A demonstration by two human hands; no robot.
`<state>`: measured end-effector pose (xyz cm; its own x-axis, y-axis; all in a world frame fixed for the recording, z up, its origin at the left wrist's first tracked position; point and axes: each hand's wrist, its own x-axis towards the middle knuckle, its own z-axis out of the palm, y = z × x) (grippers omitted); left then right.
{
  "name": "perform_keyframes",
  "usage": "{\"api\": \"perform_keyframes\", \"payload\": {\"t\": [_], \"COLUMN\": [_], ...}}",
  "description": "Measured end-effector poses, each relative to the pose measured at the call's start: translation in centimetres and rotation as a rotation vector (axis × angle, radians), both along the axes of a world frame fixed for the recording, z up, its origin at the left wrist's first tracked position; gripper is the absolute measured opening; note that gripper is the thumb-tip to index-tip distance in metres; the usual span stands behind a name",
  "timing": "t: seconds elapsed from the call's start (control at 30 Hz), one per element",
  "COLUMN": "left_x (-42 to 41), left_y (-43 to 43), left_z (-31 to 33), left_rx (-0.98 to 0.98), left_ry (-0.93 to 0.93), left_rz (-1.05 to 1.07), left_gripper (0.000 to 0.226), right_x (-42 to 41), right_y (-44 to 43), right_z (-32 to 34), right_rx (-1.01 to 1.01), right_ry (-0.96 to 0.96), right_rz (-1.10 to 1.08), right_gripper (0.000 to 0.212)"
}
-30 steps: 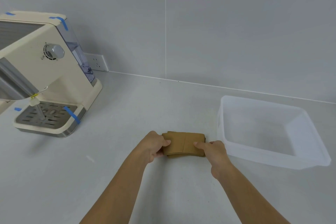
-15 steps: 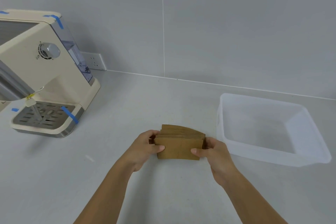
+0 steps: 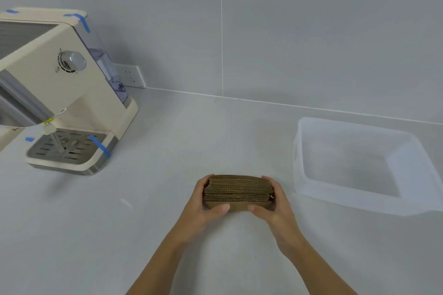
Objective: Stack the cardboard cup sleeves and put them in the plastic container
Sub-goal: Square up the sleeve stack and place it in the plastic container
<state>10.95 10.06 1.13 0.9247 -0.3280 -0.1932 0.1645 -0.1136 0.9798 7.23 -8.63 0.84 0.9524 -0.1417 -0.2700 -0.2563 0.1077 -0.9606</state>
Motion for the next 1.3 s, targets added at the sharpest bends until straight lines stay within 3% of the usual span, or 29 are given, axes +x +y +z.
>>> {"api": "perform_keyframes", "payload": {"t": [0.1, 0.3, 0.5, 0.67, 0.83, 0.97, 1.17, 1.23, 1.3], "left_x": [0.0, 0.7, 0.6, -0.1, -0.6, -0.9, -1.4, -1.3, -1.3], "left_y": [-1.2, -2.6, -3.0, -4.7, -6.0, -5.8, -4.6, -4.9, -5.2], "left_z": [-0.5, -0.9, -0.8, -0.5, 0.5, 0.9, -0.7, -0.7, -0.5], "left_rx": [-0.1, -0.208, -0.217, -0.178, -0.17, -0.192, -0.201, -0.195, -0.167], "left_ry": [0.021, 0.029, 0.087, 0.125, 0.011, -0.095, 0.039, 0.068, 0.071], "left_rz": [0.109, 0.273, 0.282, 0.397, 0.613, 0.619, 0.453, 0.471, 0.496], "left_gripper": [0.056, 0.038, 0.05, 0.018, 0.02, 0.023, 0.032, 0.023, 0.015], "right_x": [0.1, 0.3, 0.4, 1.4, 1.8, 1.5, 0.4, 0.7, 1.0], "right_y": [0.9, 2.1, 2.6, 3.5, 3.5, 2.6, 2.6, 2.8, 3.1], "right_z": [-0.2, -0.7, -1.2, -0.8, 0.0, -0.1, -1.5, -1.3, -0.9], "right_rx": [0.09, 0.124, 0.127, 0.086, 0.075, 0.069, 0.018, 0.02, 0.011], "right_ry": [-0.044, -0.101, -0.12, -0.107, -0.13, -0.168, -0.134, -0.122, -0.129], "right_rz": [-0.053, -0.195, -0.255, -0.431, -0.499, -0.485, -0.367, -0.391, -0.438], "right_gripper": [0.07, 0.055, 0.044, 0.007, 0.013, 0.013, 0.021, 0.01, 0.015]}}
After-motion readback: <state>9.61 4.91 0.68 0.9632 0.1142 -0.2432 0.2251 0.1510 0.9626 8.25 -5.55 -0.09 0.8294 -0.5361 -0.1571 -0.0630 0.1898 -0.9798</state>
